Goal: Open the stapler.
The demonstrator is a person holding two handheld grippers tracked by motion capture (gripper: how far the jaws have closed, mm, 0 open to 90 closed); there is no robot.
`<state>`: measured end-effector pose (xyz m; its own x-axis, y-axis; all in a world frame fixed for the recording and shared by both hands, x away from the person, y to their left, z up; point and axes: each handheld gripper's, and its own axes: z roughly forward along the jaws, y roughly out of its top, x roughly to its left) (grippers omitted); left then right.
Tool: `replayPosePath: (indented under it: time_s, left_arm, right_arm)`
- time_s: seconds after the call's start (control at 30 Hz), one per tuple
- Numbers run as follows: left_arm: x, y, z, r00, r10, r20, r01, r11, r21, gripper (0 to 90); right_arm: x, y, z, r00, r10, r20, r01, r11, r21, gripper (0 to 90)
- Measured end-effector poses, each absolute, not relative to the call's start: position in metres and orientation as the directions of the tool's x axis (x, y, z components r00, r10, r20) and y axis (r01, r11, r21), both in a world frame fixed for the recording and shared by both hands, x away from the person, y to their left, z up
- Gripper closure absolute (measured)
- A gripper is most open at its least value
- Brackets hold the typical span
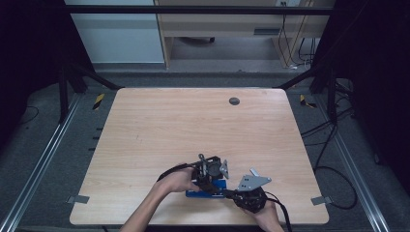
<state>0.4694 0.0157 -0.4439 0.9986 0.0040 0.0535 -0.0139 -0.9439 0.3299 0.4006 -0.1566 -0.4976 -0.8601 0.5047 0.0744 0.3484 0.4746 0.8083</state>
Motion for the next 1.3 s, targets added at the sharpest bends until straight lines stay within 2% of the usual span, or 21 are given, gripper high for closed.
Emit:
replayPosePath:
  time_s: [0.13, 0.9, 1.3]
  left_arm:
    - [0.4700, 0.0144, -0.4448, 0.999, -0.006, 0.053, -0.023, -0.946, 0.324, 64.3]
    - [0.4705, 0.0143, -0.4451, 0.999, -0.013, 0.045, -0.028, -0.945, 0.327, 65.1]
    - [0.4715, 0.0145, -0.4449, 0.999, -0.024, 0.039, -0.035, -0.946, 0.324, 65.4]
  right_arm:
    - [0.4012, -0.1566, -0.4977, -0.860, 0.505, 0.075, 0.347, 0.470, 0.811, 90.0]
    - [0.4040, -0.1539, -0.5018, -0.847, 0.526, 0.078, 0.354, 0.449, 0.820, 90.0]
    - [0.4032, -0.1531, -0.5042, -0.830, 0.545, 0.120, 0.388, 0.409, 0.826, 90.0]
